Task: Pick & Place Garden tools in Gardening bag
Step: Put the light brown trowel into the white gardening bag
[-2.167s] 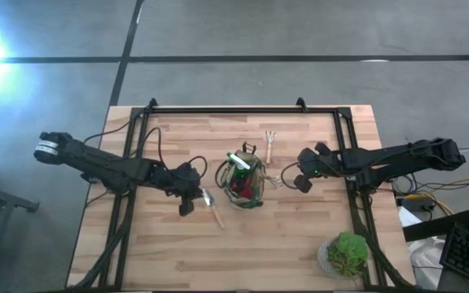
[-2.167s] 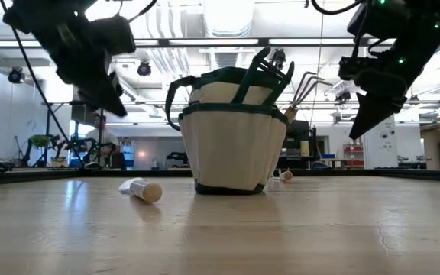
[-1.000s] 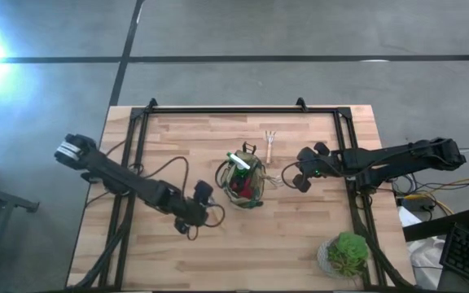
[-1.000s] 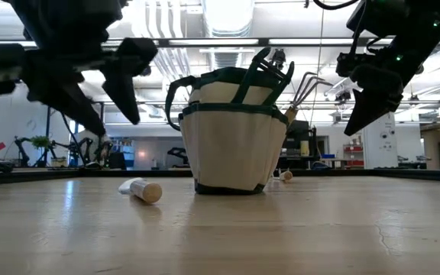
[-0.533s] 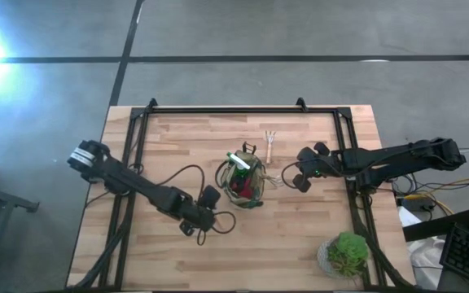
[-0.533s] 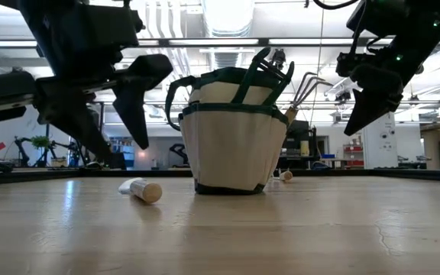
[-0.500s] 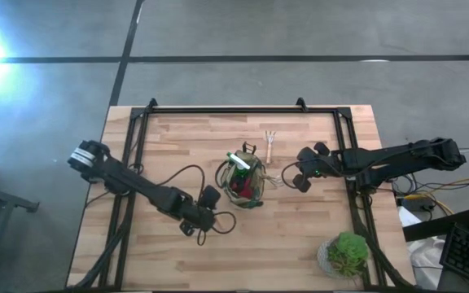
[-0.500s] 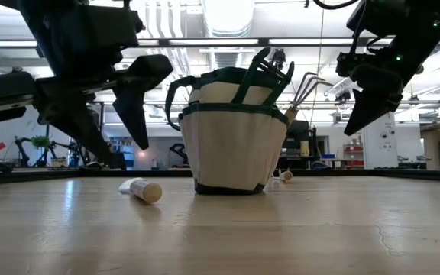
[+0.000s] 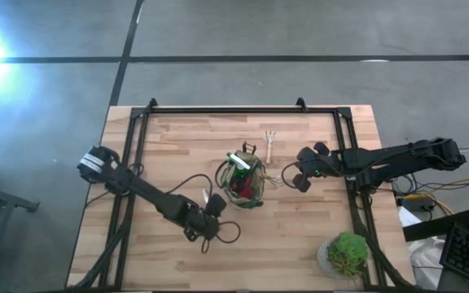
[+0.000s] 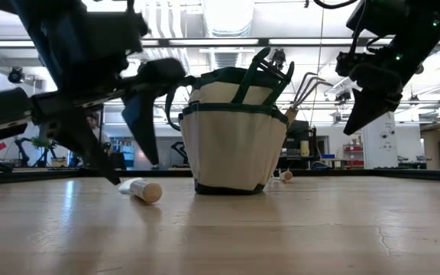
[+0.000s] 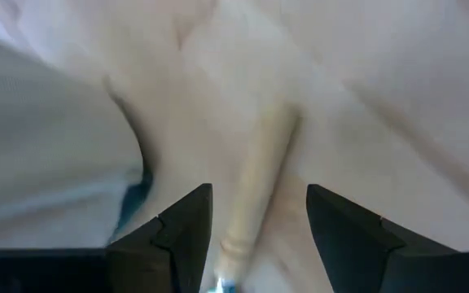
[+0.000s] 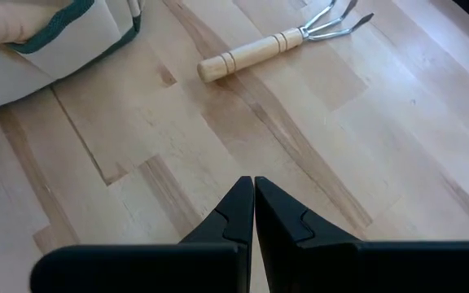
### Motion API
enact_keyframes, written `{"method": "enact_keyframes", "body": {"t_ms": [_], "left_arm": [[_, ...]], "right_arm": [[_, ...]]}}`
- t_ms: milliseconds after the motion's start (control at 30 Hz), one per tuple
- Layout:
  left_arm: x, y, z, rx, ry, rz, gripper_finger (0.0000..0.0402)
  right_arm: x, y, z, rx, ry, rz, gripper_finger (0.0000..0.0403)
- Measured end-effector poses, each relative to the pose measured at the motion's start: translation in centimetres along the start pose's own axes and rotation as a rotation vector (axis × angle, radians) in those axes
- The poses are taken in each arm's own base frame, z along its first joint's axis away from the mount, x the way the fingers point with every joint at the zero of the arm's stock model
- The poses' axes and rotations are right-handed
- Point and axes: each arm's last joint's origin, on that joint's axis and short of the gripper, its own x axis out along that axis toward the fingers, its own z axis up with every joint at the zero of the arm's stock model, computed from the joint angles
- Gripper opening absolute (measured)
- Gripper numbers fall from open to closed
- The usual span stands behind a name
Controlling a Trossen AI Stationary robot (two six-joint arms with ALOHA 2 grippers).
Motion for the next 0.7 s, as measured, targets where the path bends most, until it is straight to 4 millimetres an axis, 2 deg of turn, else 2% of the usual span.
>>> {"method": "enact_keyframes", "body": {"t_ms": [200, 500, 700], "left_arm": [[0.3, 0.2, 1.8, 0.03, -0.006, -0.005, 0.0202], [2.1, -0.2, 2.2, 0.077, 0.066, -0.038, 0.0202], [2.3, -0.1, 2.2, 0.072, 0.066, -0.048, 0.0199]], "right_arm": [[-0.1, 0.1, 0.2, 0.002, -0.005, 0.004, 0.0008], [-0.1, 0.0, 0.2, 0.002, -0.005, 0.003, 0.0008], [-0.1, 0.0, 0.1, 0.002, -0.004, 0.003, 0.0008]]}}
